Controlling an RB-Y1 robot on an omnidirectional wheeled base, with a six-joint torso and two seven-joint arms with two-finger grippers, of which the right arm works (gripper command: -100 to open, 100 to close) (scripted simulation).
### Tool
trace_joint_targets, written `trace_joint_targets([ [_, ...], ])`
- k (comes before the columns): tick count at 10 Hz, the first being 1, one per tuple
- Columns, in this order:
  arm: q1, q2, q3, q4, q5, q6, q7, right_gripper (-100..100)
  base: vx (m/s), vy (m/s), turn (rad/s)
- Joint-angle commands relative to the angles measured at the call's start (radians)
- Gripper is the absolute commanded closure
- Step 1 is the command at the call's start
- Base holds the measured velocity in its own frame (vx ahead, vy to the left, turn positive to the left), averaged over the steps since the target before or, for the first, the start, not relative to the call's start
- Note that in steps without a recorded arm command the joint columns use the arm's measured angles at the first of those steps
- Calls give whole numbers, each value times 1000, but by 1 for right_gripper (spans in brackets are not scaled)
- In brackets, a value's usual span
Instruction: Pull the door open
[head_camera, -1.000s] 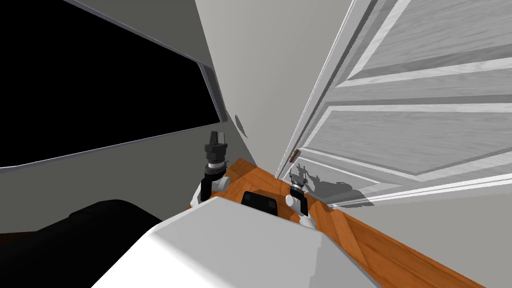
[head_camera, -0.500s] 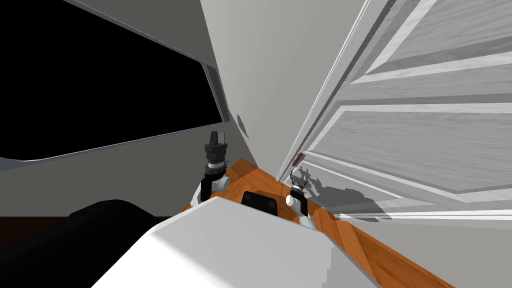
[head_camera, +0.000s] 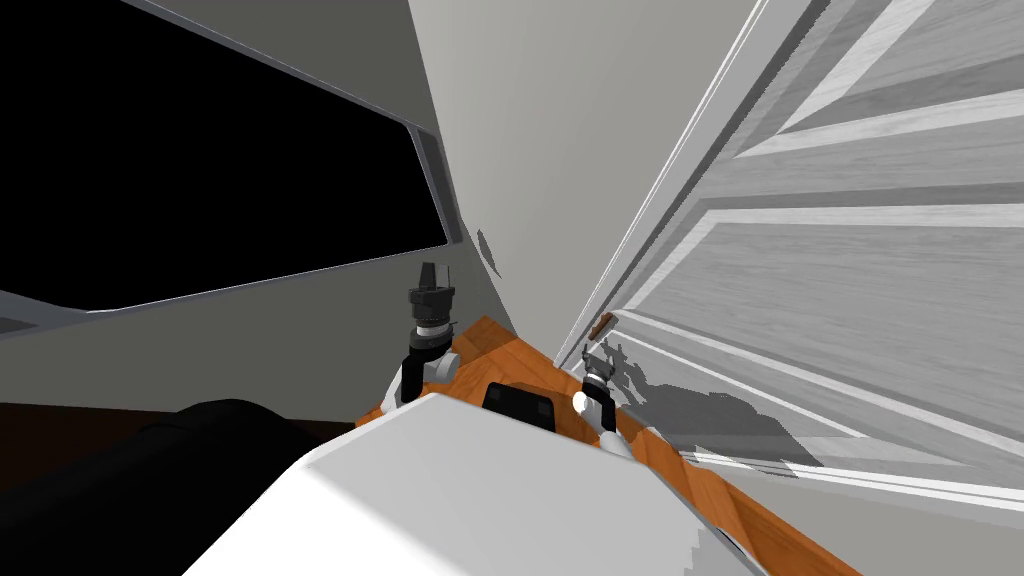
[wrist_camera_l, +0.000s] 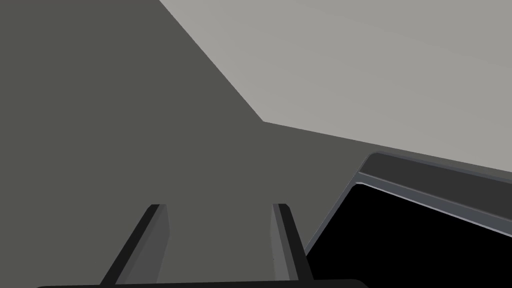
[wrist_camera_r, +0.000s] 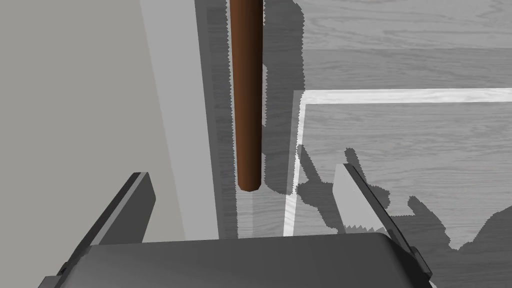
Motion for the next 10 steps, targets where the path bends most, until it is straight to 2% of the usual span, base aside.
trace_joint_targets([
  [1, -9, -7, 9, 32, -29, -9, -28, -100, 76, -61, 140],
  [2, -15, -9, 13, 49, -41, -13, -40, -100, 80, -63, 117],
  [4, -10, -9, 11, 37, -40, -8, -32, -100, 37, -30, 19],
  [5, -1, -35, 12, 46, -44, -11, -65, -100, 99, -13, 64],
  [9, 28, -114, 12, 67, -56, -14, -155, -100, 216, 7, 66],
  [10, 31, -123, 13, 70, -57, -15, -166, -100, 181, -13, 49],
])
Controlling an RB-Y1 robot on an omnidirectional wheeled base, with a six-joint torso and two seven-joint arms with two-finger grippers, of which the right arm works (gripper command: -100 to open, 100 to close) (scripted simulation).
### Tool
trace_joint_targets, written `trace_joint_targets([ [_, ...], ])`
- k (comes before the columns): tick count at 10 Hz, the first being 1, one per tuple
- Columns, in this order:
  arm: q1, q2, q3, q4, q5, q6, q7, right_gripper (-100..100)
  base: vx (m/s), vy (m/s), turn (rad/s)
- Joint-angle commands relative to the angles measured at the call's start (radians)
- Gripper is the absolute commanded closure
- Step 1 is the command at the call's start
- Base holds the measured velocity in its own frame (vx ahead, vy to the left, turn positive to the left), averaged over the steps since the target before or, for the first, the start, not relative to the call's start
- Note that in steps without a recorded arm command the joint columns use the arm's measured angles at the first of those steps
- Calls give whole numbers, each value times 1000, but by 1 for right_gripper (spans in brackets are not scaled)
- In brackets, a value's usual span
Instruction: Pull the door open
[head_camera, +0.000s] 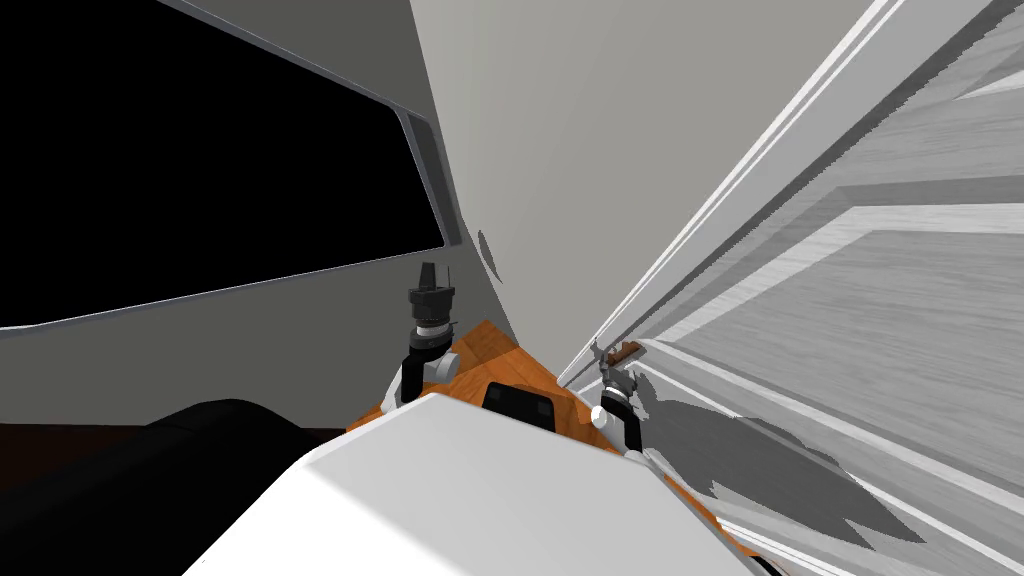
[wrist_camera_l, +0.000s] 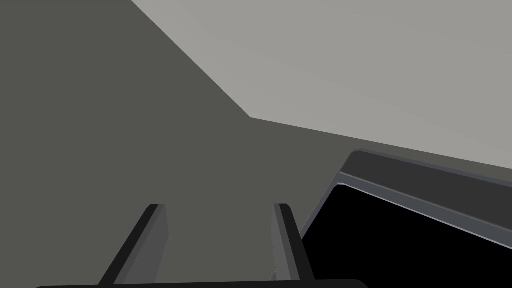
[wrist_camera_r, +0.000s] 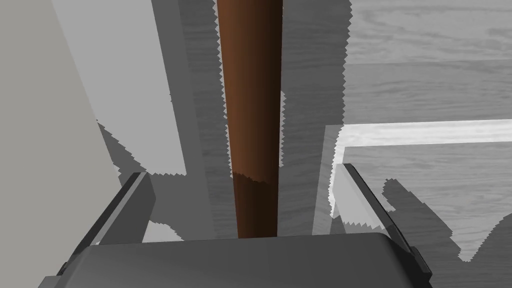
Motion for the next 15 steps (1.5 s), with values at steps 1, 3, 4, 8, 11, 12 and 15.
trace_joint_targets([
  [1, 6, -28, 0, 12, -4, -1, -34, -100, 159, -15, 44],
  [3, 17, -59, 1, 20, -9, -3, -70, -100, 165, 9, 40],
  [4, 22, -45, 3, 9, -9, 4, -52, -100, 46, 11, -21],
  [8, 22, -45, 3, 9, -9, 4, -52, 100, -16, -5, 3],
  [11, 23, -46, 2, 10, -9, 3, -52, 100, -40, -2, 7],
  [12, 23, -46, 2, 10, -9, 3, -52, 100, -191, 16, 33],
  [15, 23, -46, 2, 10, -9, 3, -52, 100, -216, 14, 28],
])
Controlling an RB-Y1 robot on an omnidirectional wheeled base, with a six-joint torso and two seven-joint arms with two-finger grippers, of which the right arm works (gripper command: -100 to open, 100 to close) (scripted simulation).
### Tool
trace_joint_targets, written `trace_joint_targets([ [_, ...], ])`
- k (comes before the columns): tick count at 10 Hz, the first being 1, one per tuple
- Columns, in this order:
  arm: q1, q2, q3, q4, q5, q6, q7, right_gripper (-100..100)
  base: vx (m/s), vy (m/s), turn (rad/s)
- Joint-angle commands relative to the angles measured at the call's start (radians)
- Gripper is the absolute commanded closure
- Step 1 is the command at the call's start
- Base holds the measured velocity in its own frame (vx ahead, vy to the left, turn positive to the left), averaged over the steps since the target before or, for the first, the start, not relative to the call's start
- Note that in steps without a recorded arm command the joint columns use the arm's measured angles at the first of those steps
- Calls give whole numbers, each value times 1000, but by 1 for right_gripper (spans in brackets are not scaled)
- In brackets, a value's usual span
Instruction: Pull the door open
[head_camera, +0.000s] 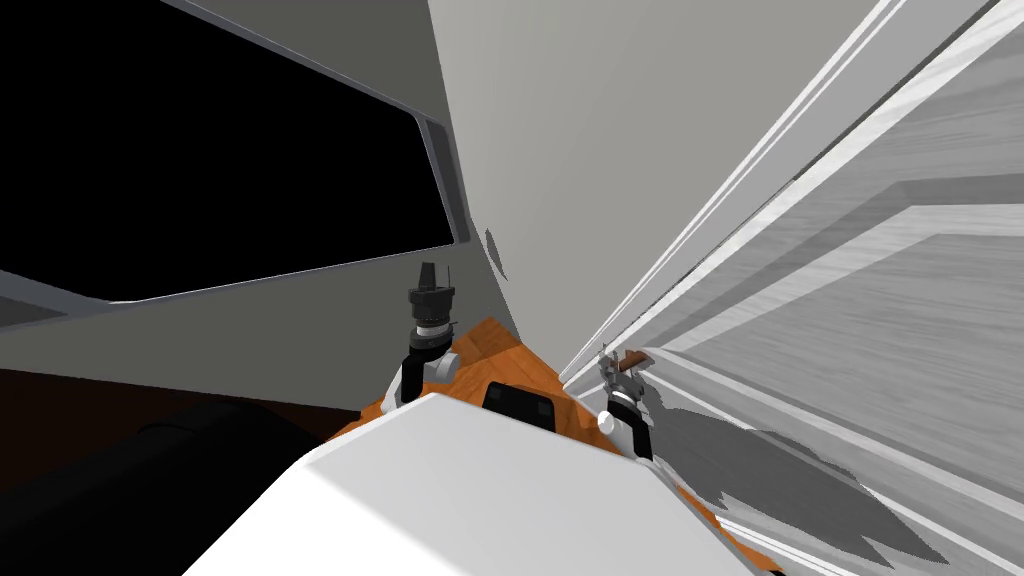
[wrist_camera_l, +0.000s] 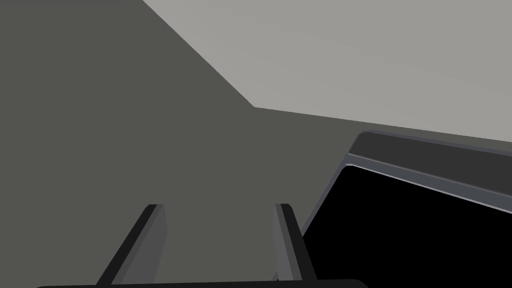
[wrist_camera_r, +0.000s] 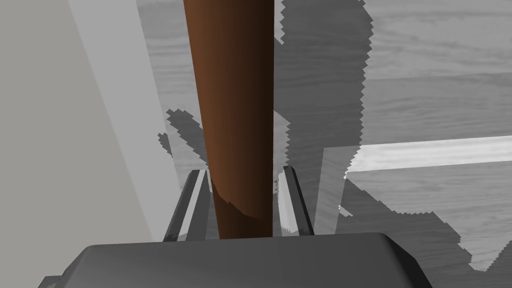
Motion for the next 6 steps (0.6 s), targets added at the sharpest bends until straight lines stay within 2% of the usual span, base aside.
trace_joint_targets([
  [1, 8, -5, -7, 4, -4, -1, 2, 100, -197, 10, 15],
  [6, 7, -5, -7, 4, -4, -1, 2, 100, -225, 3, 19],
])
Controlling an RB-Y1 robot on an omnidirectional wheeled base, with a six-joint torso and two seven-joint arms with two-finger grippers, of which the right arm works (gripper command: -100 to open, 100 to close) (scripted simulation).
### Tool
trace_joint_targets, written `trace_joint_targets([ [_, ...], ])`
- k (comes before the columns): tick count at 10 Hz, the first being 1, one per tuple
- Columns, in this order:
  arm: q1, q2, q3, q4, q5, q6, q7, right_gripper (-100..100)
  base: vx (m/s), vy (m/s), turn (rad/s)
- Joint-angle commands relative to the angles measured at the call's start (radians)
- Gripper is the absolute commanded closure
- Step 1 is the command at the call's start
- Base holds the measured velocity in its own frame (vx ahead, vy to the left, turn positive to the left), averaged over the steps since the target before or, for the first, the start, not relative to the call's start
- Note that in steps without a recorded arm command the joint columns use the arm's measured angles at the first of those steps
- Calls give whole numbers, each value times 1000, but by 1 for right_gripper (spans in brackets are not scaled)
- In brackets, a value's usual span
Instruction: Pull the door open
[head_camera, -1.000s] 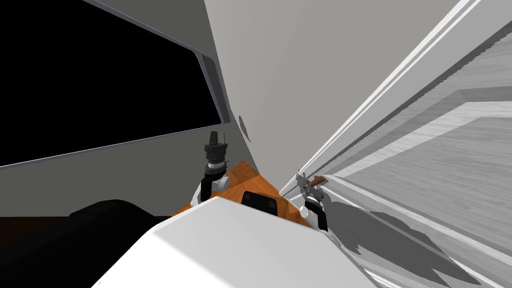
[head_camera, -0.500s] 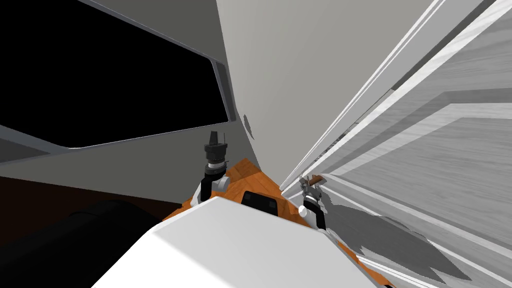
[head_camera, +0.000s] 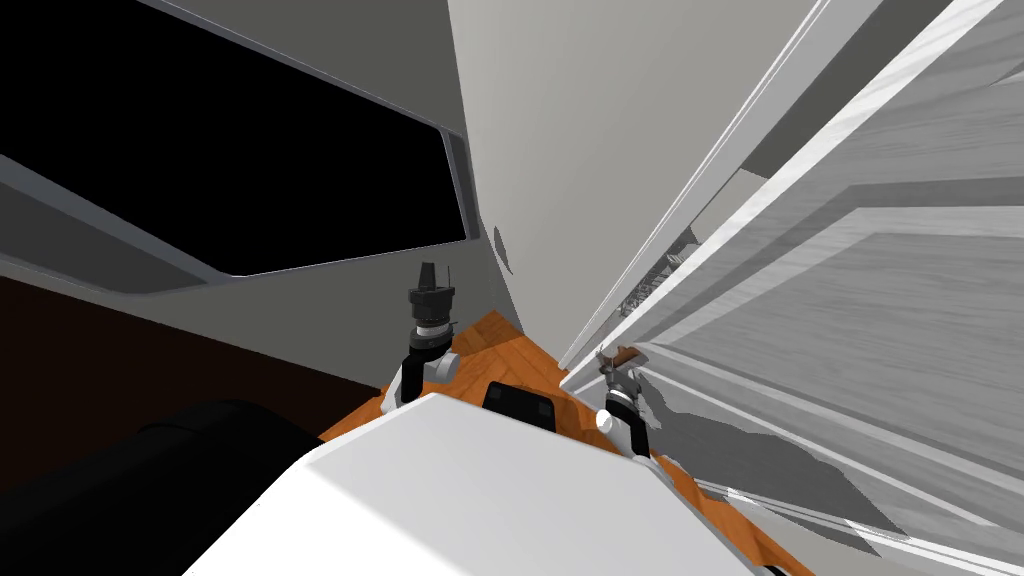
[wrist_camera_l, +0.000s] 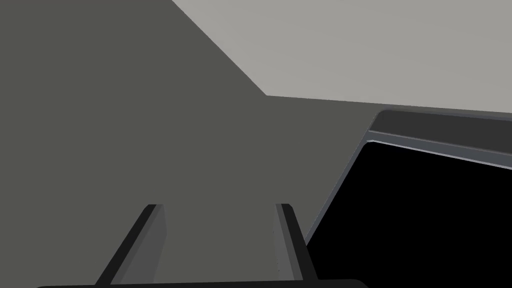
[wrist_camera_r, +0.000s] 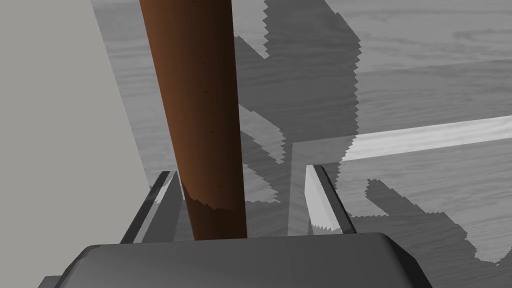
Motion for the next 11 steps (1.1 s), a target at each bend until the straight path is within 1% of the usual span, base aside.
trace_joint_targets([
  [1, 12, -12, -11, 6, -5, -6, -1, 100, -217, 10, 16],
  [3, 12, -11, -11, 6, -5, -6, -1, 100, -198, 1, 3],
  [8, 9, -11, -11, 8, -5, -6, -1, 100, -251, -1, 25],
  [11, 8, -10, -11, 9, -5, -6, -1, 100, -190, 4, 5],
])
